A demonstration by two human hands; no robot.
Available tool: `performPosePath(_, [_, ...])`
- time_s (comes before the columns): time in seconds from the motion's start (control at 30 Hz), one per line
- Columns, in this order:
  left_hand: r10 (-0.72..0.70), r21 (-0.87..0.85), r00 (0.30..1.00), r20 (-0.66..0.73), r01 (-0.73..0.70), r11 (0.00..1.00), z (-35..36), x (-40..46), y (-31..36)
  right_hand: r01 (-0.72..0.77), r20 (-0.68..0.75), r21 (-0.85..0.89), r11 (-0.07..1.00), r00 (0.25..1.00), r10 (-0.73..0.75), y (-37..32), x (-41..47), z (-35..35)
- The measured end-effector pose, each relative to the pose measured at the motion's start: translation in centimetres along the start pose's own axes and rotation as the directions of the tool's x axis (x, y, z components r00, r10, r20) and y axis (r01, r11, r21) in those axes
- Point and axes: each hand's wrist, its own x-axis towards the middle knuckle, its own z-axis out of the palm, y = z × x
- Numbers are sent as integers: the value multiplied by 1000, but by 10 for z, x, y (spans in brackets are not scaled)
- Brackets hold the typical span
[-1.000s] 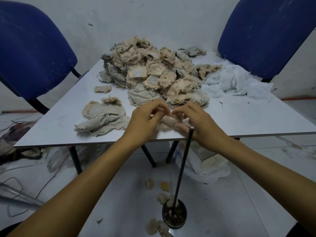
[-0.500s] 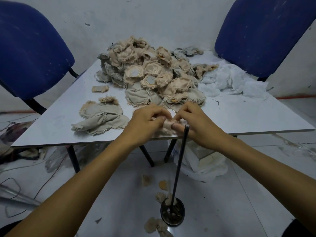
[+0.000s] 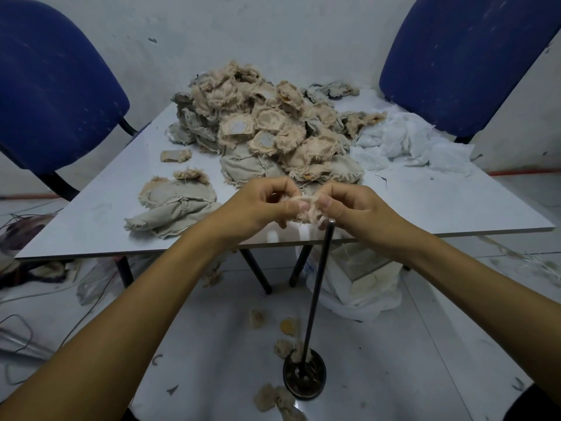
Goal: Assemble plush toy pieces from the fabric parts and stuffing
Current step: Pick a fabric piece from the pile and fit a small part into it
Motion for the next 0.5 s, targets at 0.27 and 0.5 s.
performPosePath(0.27, [163,292,961,-222,-94,952,23,3,0,27,-131,-39,999,991,-32,7,-1,-1])
performPosePath(0.5, [124,155,967,-223,-90,984,23,4,2,15,-329,-152,988,942,-65,14,3,1])
